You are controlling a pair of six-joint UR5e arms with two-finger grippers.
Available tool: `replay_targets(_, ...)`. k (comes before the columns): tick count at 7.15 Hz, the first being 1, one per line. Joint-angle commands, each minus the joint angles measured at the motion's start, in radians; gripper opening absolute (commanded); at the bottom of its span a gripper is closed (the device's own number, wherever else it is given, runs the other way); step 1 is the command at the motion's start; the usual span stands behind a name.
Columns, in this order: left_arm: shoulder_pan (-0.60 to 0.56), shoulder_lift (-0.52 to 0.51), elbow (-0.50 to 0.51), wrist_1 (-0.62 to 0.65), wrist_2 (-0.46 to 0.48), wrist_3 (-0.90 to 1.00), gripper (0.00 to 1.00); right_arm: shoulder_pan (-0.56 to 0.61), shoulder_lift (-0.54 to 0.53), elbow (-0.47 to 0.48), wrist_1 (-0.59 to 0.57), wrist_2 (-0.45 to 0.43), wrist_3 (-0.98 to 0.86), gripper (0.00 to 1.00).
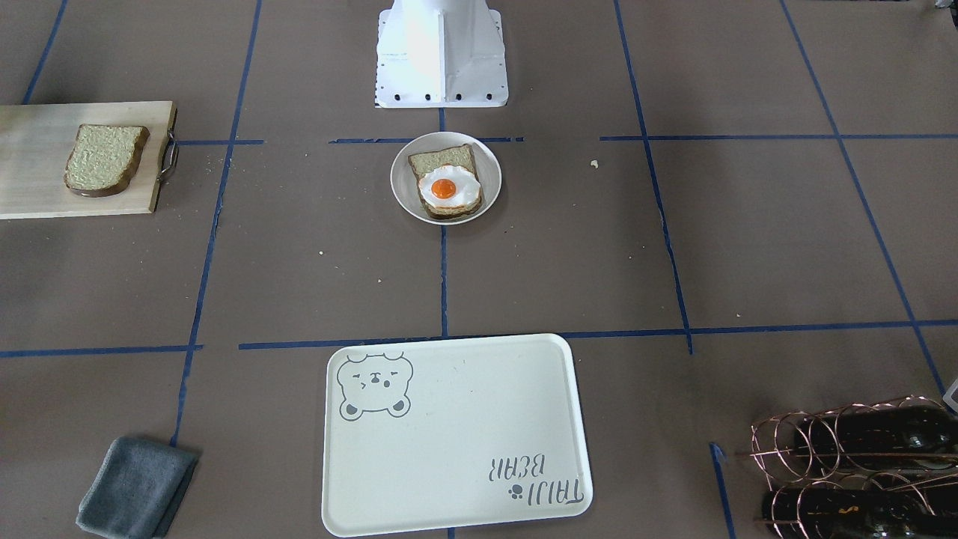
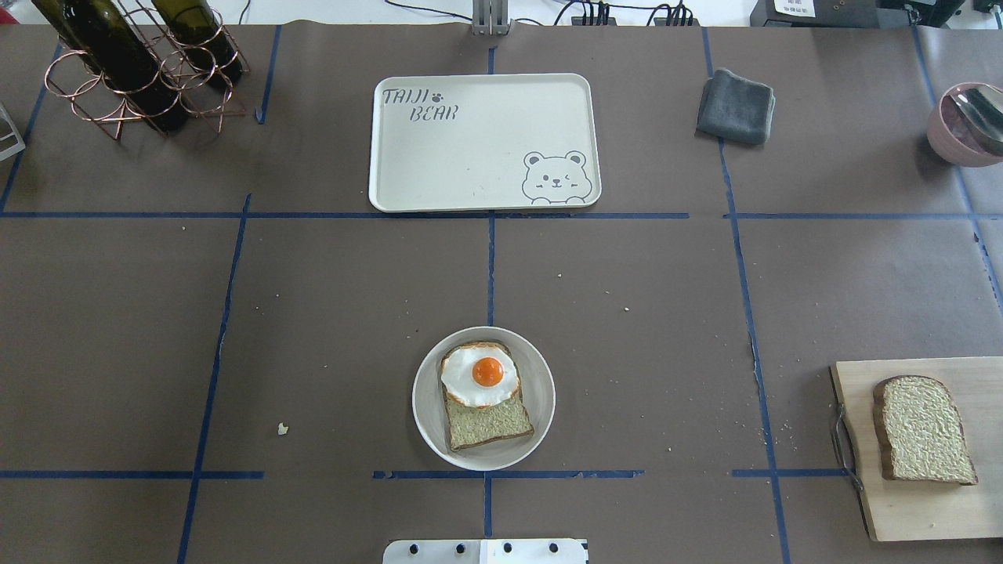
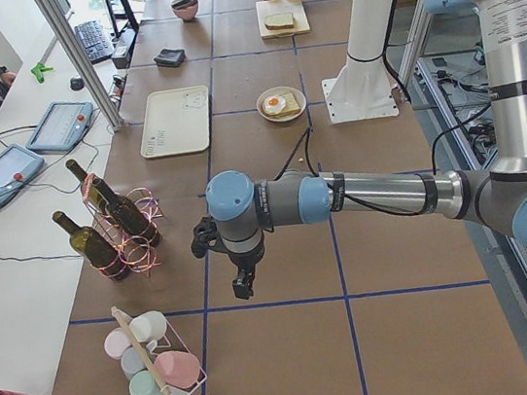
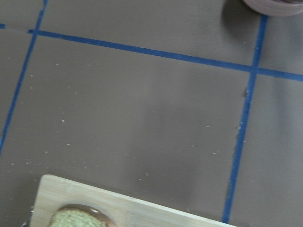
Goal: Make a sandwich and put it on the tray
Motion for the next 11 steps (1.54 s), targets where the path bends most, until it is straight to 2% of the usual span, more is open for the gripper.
replay_targets(1,0.000,0.000,0.000,-0.002,-0.002,0.000,1.00,-0.176,-0.040,0.018,0.270,0.042,0.336,1.00)
replay_targets(2,0.000,0.000,-0.001,-0.002,-0.002,0.000,1.00,-0.260,-0.133,0.018,0.426,-0.042,0.480,1.00)
replay_targets(3,0.000,0.000,-0.001,-0.003,-0.002,0.000,1.00,-0.345,-0.164,0.007,0.527,-0.131,0.578,0.99)
replay_targets(4,0.000,0.000,-0.001,-0.003,-0.003,0.000,1.00,-0.384,-0.166,-0.014,0.564,-0.170,0.619,0.97)
replay_targets(6,0.000,0.000,-0.001,-0.003,-0.003,0.000,1.00,-0.501,-0.155,-0.141,0.804,-0.280,0.792,0.92)
replay_targets(7,0.000,0.000,-0.001,-0.003,-0.003,0.000,1.00,-0.555,-0.155,-0.155,0.837,-0.322,0.834,0.85)
replay_targets(9,0.000,0.000,-0.001,-0.002,-0.003,0.000,1.00,-0.599,-0.155,-0.166,0.838,-0.351,0.843,0.71)
replay_targets(11,0.000,0.000,-0.001,0.000,-0.003,0.000,1.00,-0.620,-0.145,-0.195,0.839,-0.369,0.842,0.64)
